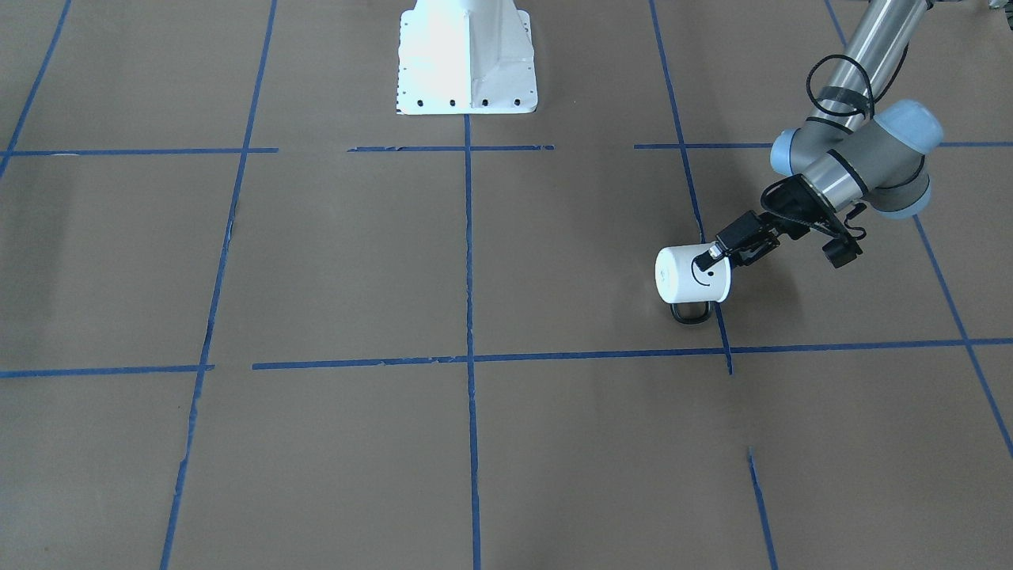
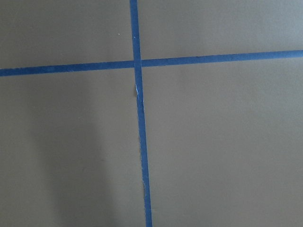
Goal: Flip mug
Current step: 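Close the left gripper on the white mug's rim, then lift the mug with the left gripper and carry it toward the table center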
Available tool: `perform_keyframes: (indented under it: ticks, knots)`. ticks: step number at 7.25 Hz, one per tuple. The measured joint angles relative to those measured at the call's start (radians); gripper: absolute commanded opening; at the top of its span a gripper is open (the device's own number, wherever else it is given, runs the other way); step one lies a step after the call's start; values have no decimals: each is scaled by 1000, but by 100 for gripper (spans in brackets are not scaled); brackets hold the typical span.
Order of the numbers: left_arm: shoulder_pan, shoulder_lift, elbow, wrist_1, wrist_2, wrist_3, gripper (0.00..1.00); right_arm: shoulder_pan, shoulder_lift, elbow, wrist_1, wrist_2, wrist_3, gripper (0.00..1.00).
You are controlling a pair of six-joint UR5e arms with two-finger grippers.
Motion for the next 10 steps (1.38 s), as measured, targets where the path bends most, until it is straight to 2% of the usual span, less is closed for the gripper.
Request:
perform_keyframes:
  ticks: [3,5,8,10]
  knots:
    - [0,-21,-29,4,-18,-99,0,0,0,0,0,0,0,100]
    - [-4,-44,-116,82,-113,-198,0,0,0,0,0,0,0,100]
    - [-13,-137,-272,430,-167,-226,0,0,0,0,0,0,0,100]
    - [-13,-223,-354,697,-165,-147,0,0,0,0,0,0,0,100]
